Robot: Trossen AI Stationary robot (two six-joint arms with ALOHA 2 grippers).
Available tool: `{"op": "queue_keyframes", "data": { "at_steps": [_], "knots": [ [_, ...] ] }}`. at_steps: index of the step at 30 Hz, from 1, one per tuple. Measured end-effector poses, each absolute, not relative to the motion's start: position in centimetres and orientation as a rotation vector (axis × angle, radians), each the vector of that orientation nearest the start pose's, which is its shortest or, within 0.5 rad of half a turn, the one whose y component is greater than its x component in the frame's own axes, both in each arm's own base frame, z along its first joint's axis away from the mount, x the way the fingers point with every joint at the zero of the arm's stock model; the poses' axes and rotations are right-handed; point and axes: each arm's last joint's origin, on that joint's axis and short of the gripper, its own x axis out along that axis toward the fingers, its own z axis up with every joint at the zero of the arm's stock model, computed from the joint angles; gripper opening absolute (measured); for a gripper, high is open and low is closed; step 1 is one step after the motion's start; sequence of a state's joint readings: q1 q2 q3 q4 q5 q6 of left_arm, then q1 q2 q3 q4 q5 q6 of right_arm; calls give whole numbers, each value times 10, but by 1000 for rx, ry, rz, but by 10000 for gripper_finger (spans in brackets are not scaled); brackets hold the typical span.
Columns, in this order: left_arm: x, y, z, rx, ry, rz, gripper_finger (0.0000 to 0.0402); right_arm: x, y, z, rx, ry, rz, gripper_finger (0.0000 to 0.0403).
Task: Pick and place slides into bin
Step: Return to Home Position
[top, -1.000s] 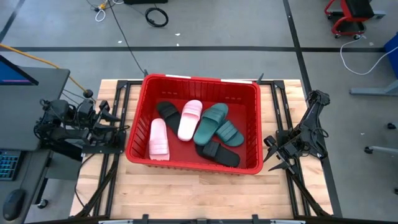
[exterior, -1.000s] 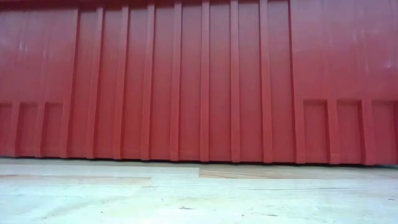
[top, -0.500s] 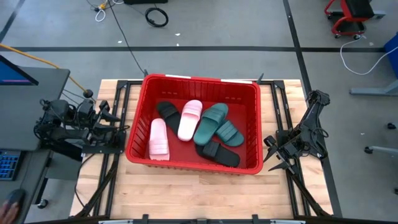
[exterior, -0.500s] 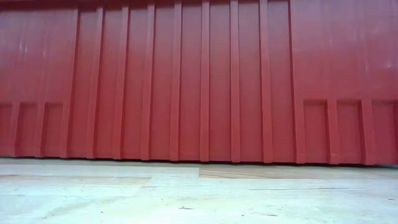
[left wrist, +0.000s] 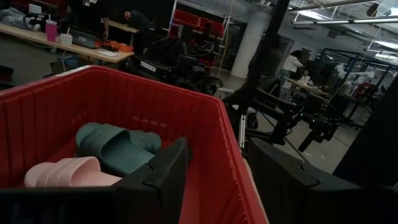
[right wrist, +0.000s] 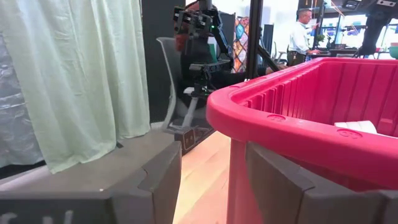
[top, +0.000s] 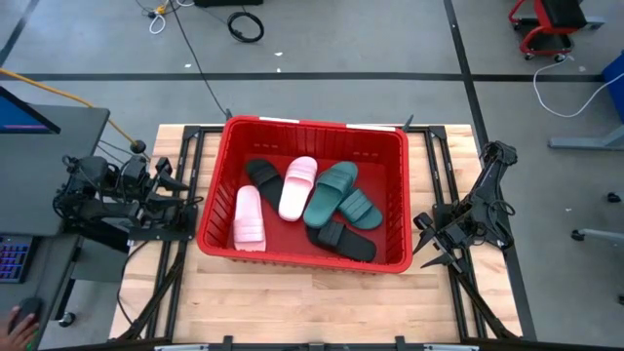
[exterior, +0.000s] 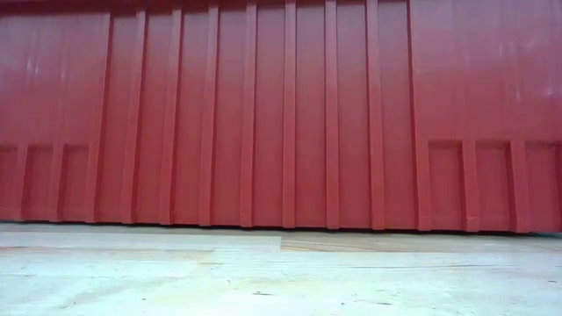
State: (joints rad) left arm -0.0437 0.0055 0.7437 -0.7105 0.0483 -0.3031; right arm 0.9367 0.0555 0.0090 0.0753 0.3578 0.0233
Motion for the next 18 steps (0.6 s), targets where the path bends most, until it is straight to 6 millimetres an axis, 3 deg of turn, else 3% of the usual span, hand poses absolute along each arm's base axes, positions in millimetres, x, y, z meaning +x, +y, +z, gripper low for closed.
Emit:
{"op": "queue_keyframes", "data": {
  "at_steps": [18],
  "knots": [
    [-7,-1,317,-303,-14,-95,180,67,74,169,40,-16,579,185]
  ]
}}
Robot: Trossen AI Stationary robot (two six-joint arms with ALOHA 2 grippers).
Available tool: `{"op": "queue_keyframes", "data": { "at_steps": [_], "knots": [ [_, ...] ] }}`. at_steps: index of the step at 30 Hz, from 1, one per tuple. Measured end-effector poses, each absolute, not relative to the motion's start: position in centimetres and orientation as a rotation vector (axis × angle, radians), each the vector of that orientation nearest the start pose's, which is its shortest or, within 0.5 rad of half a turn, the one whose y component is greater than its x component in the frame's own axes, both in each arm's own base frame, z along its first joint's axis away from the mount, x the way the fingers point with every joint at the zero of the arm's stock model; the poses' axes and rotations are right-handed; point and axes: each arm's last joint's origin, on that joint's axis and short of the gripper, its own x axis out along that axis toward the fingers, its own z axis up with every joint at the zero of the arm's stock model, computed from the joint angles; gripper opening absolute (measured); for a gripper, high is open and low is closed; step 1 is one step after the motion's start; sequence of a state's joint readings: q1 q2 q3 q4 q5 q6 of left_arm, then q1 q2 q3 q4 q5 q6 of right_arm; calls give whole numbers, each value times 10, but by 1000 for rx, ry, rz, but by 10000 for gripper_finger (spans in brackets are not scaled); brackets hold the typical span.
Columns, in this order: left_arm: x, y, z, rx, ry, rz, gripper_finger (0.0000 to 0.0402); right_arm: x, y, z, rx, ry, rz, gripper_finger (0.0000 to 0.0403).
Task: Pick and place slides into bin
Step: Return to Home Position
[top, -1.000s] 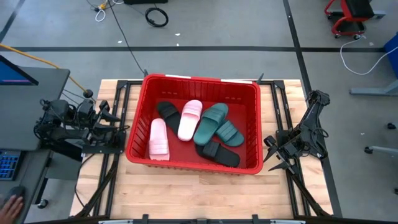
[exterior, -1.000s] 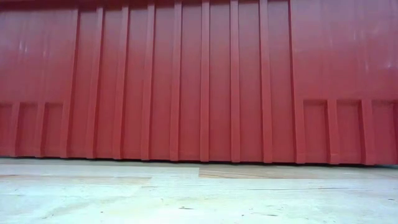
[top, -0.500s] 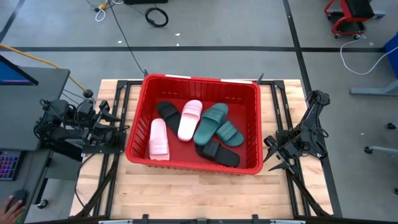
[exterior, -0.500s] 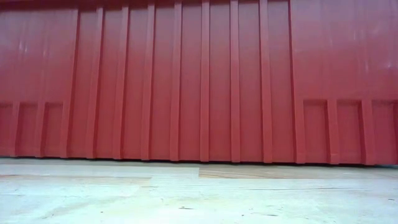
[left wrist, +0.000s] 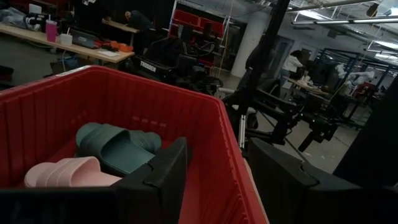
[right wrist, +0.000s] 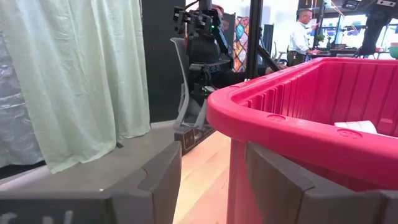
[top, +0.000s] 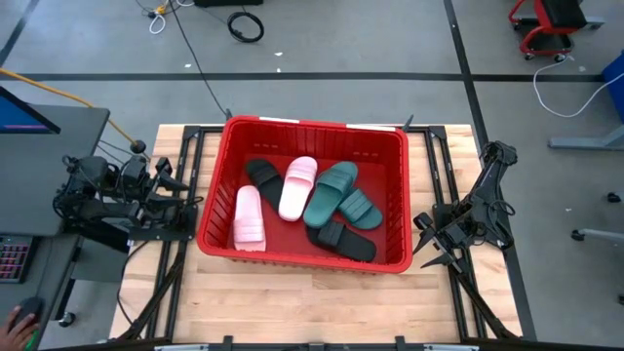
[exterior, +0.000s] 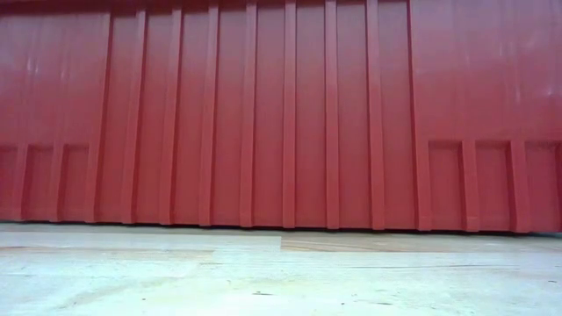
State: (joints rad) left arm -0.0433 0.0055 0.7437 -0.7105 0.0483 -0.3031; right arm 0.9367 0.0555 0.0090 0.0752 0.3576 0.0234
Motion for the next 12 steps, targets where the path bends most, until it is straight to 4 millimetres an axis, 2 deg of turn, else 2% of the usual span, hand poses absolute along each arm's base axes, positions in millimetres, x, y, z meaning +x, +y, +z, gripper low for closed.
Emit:
{"op": "queue_keyframes", "data": {
  "at_steps": [12],
  "knots": [
    [-7,-1,317,-303,-13,-95,179,67,74,169,40,-16,579,185]
  ]
}}
